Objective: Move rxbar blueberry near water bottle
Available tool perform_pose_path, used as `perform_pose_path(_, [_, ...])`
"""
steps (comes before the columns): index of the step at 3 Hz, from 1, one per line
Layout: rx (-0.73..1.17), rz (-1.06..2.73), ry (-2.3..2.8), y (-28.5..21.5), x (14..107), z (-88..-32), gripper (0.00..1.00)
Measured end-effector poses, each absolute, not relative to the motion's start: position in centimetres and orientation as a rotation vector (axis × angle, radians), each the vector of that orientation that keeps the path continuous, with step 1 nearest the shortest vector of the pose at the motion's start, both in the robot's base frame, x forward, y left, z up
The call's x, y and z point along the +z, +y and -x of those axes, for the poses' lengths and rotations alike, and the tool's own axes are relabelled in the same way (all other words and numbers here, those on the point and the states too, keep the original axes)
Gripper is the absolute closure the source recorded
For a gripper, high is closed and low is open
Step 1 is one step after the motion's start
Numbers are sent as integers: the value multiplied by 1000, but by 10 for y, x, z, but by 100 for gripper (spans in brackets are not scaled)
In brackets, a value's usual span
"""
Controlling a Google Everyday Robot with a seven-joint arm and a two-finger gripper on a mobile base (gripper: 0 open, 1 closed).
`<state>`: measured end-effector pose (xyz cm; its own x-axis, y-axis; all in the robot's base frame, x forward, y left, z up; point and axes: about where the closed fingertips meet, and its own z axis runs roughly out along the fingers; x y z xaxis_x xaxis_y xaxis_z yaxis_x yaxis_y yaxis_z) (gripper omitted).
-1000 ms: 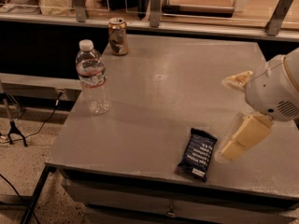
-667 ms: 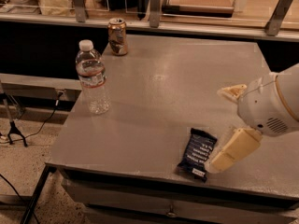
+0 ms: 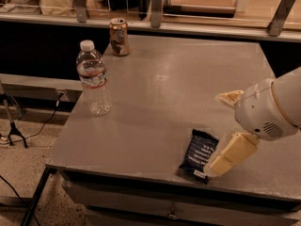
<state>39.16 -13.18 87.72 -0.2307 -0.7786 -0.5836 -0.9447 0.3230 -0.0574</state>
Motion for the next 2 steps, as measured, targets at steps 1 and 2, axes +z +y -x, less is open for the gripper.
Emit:
perform_pose_path(1, [454,1522,2075,-141,854,-392,0])
perform_pose_path(2, [484,1499,2053,-147,836,-390,0])
